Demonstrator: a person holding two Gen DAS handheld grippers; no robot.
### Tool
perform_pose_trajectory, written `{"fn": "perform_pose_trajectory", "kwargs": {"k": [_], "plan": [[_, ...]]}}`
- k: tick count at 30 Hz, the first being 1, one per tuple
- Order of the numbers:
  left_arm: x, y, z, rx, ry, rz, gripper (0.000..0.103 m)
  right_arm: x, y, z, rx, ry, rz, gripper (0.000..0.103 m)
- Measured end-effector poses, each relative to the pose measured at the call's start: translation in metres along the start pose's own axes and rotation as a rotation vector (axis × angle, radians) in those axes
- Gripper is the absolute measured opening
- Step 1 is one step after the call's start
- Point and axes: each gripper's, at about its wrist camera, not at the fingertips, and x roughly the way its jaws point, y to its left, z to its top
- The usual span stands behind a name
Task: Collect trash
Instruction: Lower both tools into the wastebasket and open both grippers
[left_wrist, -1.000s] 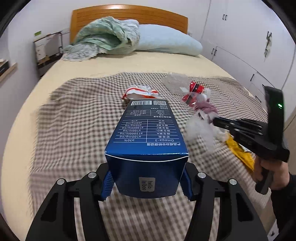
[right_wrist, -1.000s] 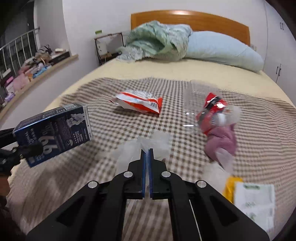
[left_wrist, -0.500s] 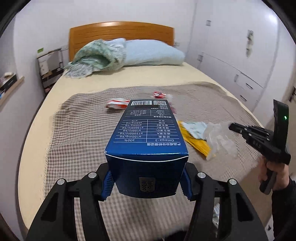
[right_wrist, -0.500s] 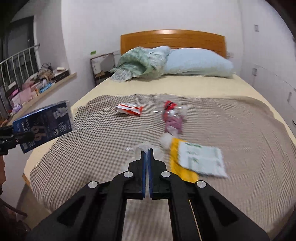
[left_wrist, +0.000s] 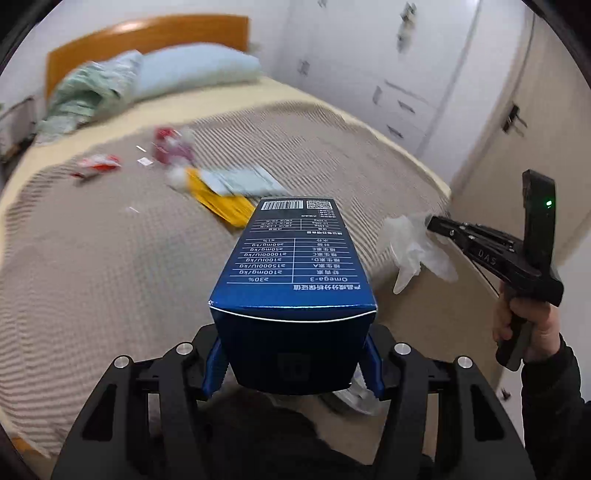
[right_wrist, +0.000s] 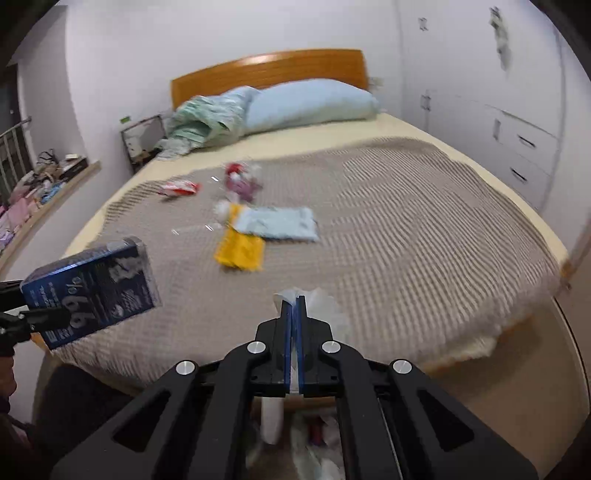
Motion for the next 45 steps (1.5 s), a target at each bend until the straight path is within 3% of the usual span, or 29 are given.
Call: {"fn": "perform_pose_trajectory", "kwargs": {"k": [5,9,15,22,23,24,25,29,33,38,45], "plan": [[0.066,-0.047,-0.025,0.052,0.146,-0.047,0.056,-0.008,-0.049,-0.066,0.093,0.075,-0.030,0.002],[0.101,-0.055,-0.051,0.032,0.232,-0.068,0.056,0.018,-0.076,-0.133,0.182,0.231,0.011,0.002],[0.148,-0.052,-0.075,-0.017,0.348,-0.072,0.056,0.102,-0.089,-0.230,0.246,0.517,0.009,0.002],[0.181,-0.067,-0.088,-0.015,0.409,-0.068,0.056,0.204,-0.091,-0.331,0.467,0.779,0.042,0.004],[0.187,-0.069,-0.090,-0.015,0.420,-0.069,0.056,0.212,-0.092,-0.343,0.476,0.812,0.038,0.016],[0.191,-0.073,-0.092,-0.014,0.426,-0.071,0.056,0.223,-0.092,-0.357,0.479,0.864,0.030,0.041],[0.196,-0.075,-0.093,-0.012,0.433,-0.073,0.056,0.226,-0.093,-0.368,0.484,0.892,0.024,0.048],[0.220,-0.084,-0.093,-0.009,0.481,-0.083,0.056,0.210,-0.101,-0.372,0.506,0.853,0.006,0.058],[0.260,-0.098,-0.100,0.004,0.579,-0.103,0.056,0.175,-0.121,-0.364,0.563,0.776,-0.037,0.059],[0.319,-0.122,-0.121,0.032,0.736,-0.115,0.056,0.137,-0.144,-0.347,0.586,0.705,-0.107,0.061],[0.399,-0.136,-0.178,-0.044,0.975,-0.063,0.056,0.117,-0.159,-0.349,0.638,0.684,-0.139,0.061]]}}
